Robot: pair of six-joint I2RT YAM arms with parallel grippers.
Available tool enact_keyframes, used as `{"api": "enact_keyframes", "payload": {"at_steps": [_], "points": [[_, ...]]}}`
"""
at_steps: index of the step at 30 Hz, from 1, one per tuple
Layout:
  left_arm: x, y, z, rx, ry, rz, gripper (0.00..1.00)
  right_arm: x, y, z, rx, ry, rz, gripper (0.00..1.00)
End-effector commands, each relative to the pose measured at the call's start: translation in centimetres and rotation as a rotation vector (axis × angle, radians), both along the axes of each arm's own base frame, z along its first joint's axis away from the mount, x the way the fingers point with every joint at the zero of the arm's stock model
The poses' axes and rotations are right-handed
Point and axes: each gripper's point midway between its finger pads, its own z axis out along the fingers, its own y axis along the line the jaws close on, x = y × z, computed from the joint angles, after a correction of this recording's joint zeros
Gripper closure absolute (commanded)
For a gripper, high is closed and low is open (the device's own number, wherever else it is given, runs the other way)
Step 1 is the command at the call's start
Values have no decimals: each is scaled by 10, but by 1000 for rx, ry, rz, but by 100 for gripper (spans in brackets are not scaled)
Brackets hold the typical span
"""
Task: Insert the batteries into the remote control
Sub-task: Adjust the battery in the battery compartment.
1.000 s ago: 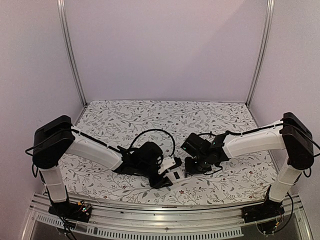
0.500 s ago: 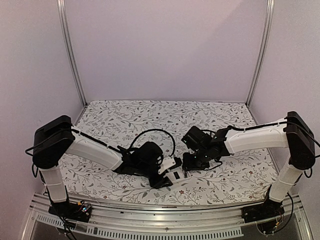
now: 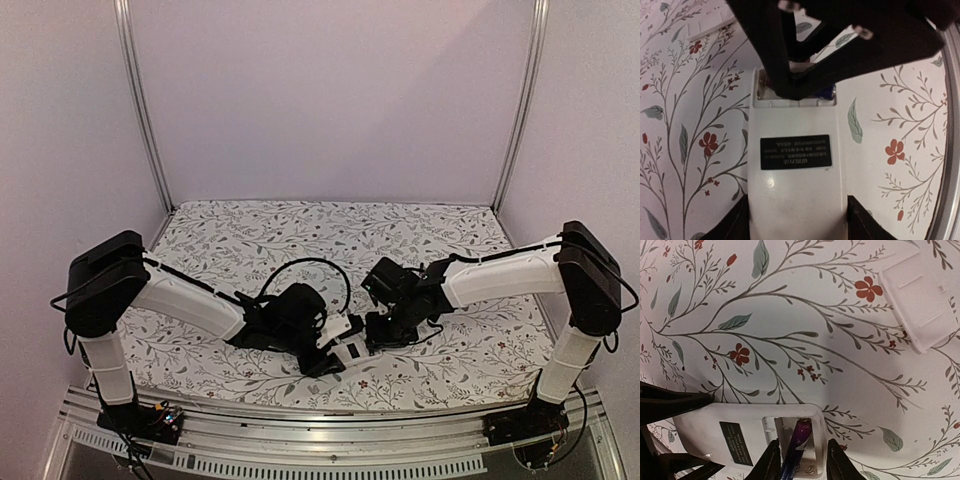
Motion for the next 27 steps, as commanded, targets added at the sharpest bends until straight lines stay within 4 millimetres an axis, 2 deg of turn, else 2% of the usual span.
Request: {"api": "enact_keyframes", "payload": {"at_steps": [1, 16, 24, 27], "points": [[-40, 55, -61, 252, 190, -12, 98, -3, -1, -7, -18, 33, 7, 71], [-40, 55, -62, 253, 193, -15, 98, -3, -2, -25, -42, 43, 24, 84], [-40, 55, -62, 250, 194, -18, 98, 4, 4, -23, -15, 27, -21, 82], [-40, 55, -63, 252, 196, -17, 99, 7, 7, -21, -4, 18, -38, 79]]}}
